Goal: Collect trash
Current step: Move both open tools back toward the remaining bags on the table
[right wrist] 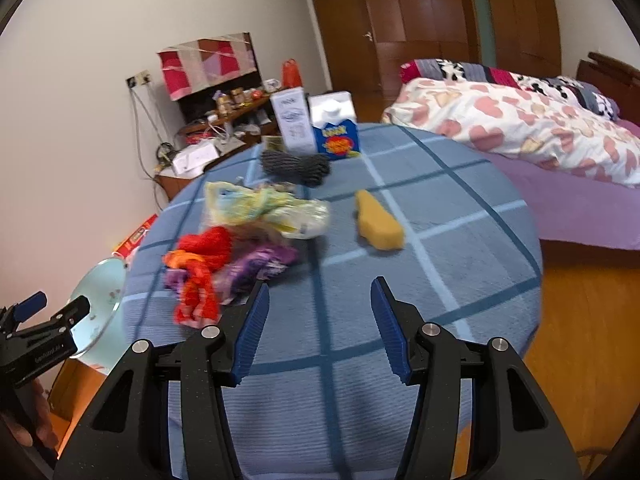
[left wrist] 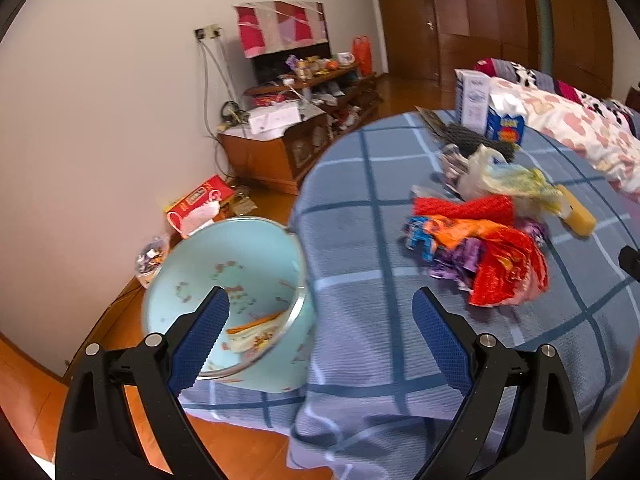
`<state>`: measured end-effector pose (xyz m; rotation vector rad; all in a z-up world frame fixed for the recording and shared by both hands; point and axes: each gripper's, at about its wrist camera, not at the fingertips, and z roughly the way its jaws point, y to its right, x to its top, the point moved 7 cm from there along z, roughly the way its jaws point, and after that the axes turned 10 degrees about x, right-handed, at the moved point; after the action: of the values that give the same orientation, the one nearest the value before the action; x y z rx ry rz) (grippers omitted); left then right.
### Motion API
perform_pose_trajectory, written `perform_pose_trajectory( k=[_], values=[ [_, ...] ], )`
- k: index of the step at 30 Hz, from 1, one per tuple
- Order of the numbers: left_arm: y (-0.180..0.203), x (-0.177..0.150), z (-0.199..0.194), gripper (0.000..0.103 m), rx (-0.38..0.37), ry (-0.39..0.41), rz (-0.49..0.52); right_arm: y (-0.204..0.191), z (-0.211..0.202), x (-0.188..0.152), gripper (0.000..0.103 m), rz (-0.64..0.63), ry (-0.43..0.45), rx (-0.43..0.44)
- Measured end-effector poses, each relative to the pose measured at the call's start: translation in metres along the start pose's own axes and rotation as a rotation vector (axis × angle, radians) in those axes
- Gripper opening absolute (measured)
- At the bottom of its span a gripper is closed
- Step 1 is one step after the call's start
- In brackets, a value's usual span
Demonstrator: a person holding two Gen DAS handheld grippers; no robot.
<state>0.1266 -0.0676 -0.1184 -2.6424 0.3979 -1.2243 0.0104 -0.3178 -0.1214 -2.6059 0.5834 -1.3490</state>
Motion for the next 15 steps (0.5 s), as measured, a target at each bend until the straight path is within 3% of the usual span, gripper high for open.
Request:
perform_pose_trajectory(
  k=[5, 12, 15],
  values=[
    [0.026, 0.002, 0.005, 0.09, -0.05, -0.008, 0.025, 0.02, 0.008, -0.001, 0.052, 0.007, -0.016, -0.024],
    [0.064, 0.019, 0.003, 0.072, -0.161, -0.016, 0.033, 0.05, 0.013, 0.004, 0.05, 0.037, -0.022, -0.061],
    [0.084, 0.027, -0.002, 0.07, -0.218, -0.016, 0.032, 0.057, 0.012, 0.005, 0.048, 0.038, -0.022, -0.065]
  ],
)
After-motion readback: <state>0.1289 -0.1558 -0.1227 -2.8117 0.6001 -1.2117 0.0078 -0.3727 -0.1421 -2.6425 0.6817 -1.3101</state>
